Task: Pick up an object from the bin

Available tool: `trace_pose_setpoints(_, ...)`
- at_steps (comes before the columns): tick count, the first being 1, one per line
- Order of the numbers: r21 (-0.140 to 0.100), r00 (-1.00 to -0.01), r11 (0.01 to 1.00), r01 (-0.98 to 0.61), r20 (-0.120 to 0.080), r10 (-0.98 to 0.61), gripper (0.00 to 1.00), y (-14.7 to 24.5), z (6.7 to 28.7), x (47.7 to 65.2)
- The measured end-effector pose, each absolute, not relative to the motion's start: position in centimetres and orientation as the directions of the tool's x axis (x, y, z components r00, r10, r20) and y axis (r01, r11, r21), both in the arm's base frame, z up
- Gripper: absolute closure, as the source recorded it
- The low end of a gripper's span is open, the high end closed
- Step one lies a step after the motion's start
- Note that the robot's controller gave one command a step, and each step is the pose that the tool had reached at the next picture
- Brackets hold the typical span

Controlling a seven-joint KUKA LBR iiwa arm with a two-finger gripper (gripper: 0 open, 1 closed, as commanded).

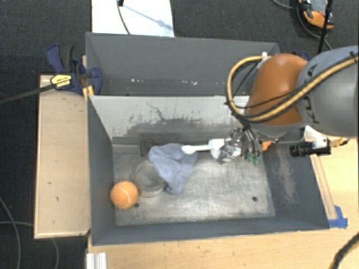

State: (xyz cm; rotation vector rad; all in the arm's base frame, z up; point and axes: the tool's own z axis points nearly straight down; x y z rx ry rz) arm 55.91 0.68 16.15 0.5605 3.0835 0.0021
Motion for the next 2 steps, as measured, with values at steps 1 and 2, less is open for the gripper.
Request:
trace_pose_setpoints(1, 0.002, -0.932, 0.932, 0.361, -0.006, 0.361, 1.00, 0.2, 15.7, 56.7)
trace_pose_setpoints(2, -0.001, -0.939, 0.939, 0.344, 0.004, 0.344, 1.00, 0.0, 20.5, 56.3)
